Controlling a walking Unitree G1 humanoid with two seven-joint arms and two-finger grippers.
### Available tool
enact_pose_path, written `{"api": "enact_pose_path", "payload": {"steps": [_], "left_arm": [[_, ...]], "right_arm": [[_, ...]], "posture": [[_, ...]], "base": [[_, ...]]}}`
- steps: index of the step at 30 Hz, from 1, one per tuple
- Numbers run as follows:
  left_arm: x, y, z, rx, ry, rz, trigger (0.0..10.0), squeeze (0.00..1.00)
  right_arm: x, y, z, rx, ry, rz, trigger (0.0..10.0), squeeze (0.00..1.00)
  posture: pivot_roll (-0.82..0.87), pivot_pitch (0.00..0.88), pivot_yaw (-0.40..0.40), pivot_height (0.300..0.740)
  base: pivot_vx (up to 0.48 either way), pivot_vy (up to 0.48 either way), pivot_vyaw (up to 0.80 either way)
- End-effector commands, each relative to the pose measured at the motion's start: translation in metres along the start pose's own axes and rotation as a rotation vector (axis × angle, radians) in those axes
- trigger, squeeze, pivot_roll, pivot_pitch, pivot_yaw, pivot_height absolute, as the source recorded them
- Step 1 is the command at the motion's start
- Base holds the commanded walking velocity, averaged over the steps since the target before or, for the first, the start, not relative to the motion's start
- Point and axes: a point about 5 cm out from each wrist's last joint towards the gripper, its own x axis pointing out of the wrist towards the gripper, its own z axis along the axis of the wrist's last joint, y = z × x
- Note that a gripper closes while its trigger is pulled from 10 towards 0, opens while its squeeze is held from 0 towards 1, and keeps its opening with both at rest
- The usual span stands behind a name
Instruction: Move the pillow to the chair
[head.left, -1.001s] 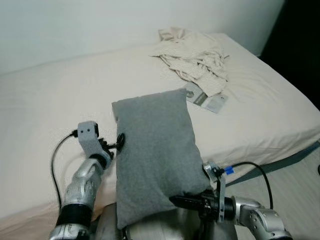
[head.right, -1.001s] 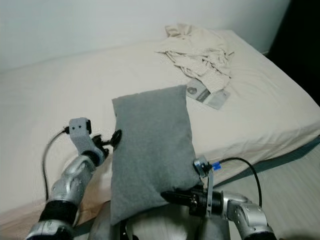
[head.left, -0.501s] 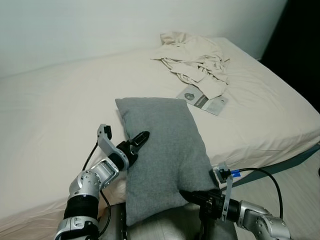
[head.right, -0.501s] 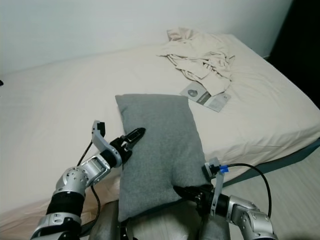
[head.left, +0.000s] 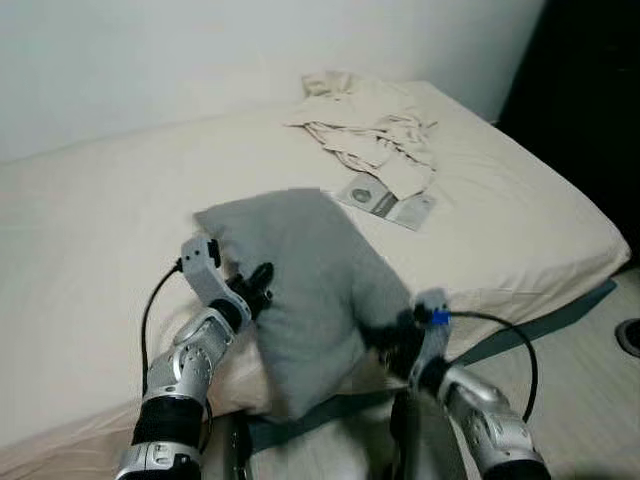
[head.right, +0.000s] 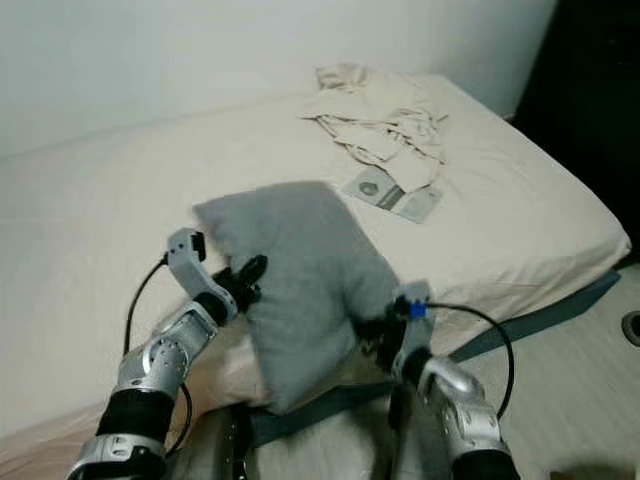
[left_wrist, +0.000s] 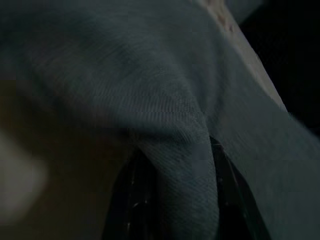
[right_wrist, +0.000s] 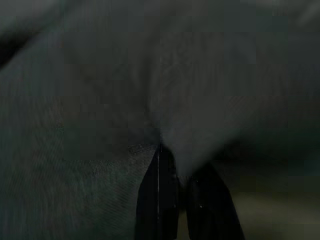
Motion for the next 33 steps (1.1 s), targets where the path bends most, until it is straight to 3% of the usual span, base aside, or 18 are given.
{"api": "enact_pose_path", "payload": {"steps": [1,3,4,9,20,21,22,23,24,25,26,31,33], "left_arm": [[-0.005,0.003,0.011,0.035,-0.071,0.015,0.0,0.0],[-0.006,0.001,0.017,0.062,-0.111,0.015,0.0,0.0],[-0.006,-0.002,0.019,0.123,-0.134,0.015,0.0,0.0],[-0.008,-0.005,0.019,0.2,-0.15,0.036,0.0,0.0],[-0.016,-0.019,0.011,0.336,-0.183,0.027,0.0,0.0],[-0.016,-0.021,0.011,0.349,-0.192,0.025,0.0,0.0],[-0.017,-0.022,0.01,0.358,-0.198,0.023,0.0,0.0],[-0.017,-0.022,0.008,0.349,-0.188,0.023,0.0,0.0],[-0.017,-0.023,0.006,0.354,-0.175,0.02,1.8,0.0],[-0.017,-0.023,0.005,0.353,-0.164,0.021,8.7,0.0],[-0.017,-0.023,0.003,0.355,-0.161,0.024,10.0,0.0],[-0.018,-0.021,0.002,0.407,-0.172,0.061,10.0,0.0],[-0.019,-0.019,-0.002,0.458,-0.158,0.064,10.0,0.0]], "right_arm": [[0.006,0.002,0.02,-0.073,-0.1,-0.045,0.0,0.0],[0.01,0.004,0.031,-0.122,-0.147,-0.069,0.0,0.0],[0.015,0.004,0.042,-0.156,-0.213,-0.113,0.0,0.0],[0.02,0.011,0.053,-0.224,-0.274,-0.118,0.0,0.0],[0.024,0.025,0.027,-0.241,-0.195,-0.099,0.4,0.0],[0.024,0.025,0.026,-0.257,-0.186,-0.117,8.4,0.0],[0.024,0.024,0.024,-0.267,-0.181,-0.13,8.4,0.0],[0.024,0.025,0.023,-0.272,-0.177,-0.14,10.0,0.0],[0.023,0.024,0.022,-0.261,-0.173,-0.151,10.0,0.0],[0.023,0.025,0.019,-0.241,-0.162,-0.154,10.0,0.0],[0.024,0.026,0.018,-0.242,-0.149,-0.154,10.0,0.0],[0.023,0.032,0.008,-0.343,-0.106,-0.141,10.0,0.0],[0.021,0.033,0.001,-0.318,-0.082,-0.136,10.0,0.0]], "posture": [[0.04,0.126,0.041,0.561],[0.04,0.124,0.035,0.561],[0.04,0.122,0.026,0.561],[0.03,0.12,0.023,0.561],[0.03,0.116,0.016,0.561],[0.02,0.114,0.016,0.561],[0.02,0.114,0.016,0.561],[0.02,0.11,0.015,0.561],[0.02,0.106,0.014,0.561],[0.02,0.103,0.016,0.561],[0.02,0.103,0.016,0.561],[0.02,0.096,0.015,0.561],[0.02,0.086,0.012,0.561]], "base": [[0.0,0.0,0.0],[0.0,0.0,0.0],[0.0,0.0,0.0],[0.0,0.0,0.0],[0.0,0.0,0.0],[0.0,0.0,0.0],[0.0,0.0,0.0],[0.0,0.0,0.0],[0.0,0.0,0.0],[0.0,0.0,0.0],[0.0,0.0,0.0],[0.0,0.0,0.0],[0.0,0.0,0.0]]}}
